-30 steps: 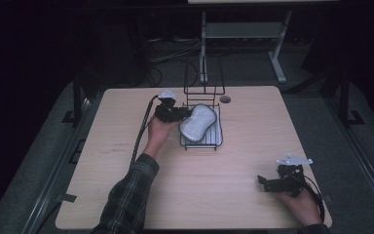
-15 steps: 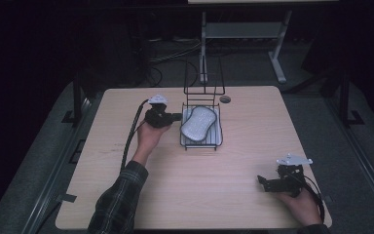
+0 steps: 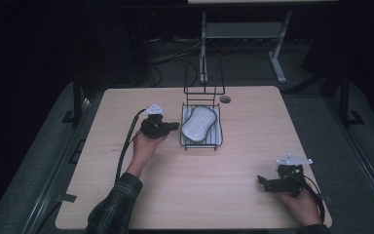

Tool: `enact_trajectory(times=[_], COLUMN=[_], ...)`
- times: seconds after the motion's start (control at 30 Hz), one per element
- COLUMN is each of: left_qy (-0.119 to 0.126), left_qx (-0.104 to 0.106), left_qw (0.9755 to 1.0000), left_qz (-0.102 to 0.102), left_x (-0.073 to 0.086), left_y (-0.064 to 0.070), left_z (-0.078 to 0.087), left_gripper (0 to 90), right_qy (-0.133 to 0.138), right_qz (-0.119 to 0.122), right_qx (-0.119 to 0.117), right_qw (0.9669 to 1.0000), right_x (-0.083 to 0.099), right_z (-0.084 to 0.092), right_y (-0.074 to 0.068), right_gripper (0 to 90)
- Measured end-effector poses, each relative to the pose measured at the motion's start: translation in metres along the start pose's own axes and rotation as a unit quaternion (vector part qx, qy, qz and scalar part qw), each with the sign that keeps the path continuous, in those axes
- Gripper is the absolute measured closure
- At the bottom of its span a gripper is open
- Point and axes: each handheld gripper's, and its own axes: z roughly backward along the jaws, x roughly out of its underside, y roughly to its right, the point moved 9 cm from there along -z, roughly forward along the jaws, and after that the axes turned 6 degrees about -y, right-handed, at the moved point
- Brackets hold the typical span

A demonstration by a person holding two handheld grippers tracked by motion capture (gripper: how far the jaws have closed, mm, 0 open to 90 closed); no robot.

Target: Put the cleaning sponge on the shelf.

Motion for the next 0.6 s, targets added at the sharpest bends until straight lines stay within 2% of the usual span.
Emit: enact_trajectory(times=[0.13, 0.4, 0.6], left_qy=[-0.01, -0.019, -0.035], left_qx=[0.006, 0.016, 0.021], left_qw=[0.9999, 0.9995, 0.9989], left_qz=[-0.011, -0.018, -0.025], left_x=[-0.001, -0.002, 0.001], left_y=[0.008, 0.018, 0.025], left_z=[-0.008, -0.022, -0.032], left_gripper=[90.0, 90.0, 90.0], right_qy=[0.0, 0.0, 0.0], right_qz=[0.0, 0.0, 0.0], right_qx=[0.0, 0.0, 0.0], right_qw=[1.0, 1.0, 1.0], right_x=[0.0, 0.0, 0.0], right_z=[0.0, 0.0, 0.0], right_y=[0.0, 0.0, 0.0], right_gripper=[0.0, 0.1, 0.1])
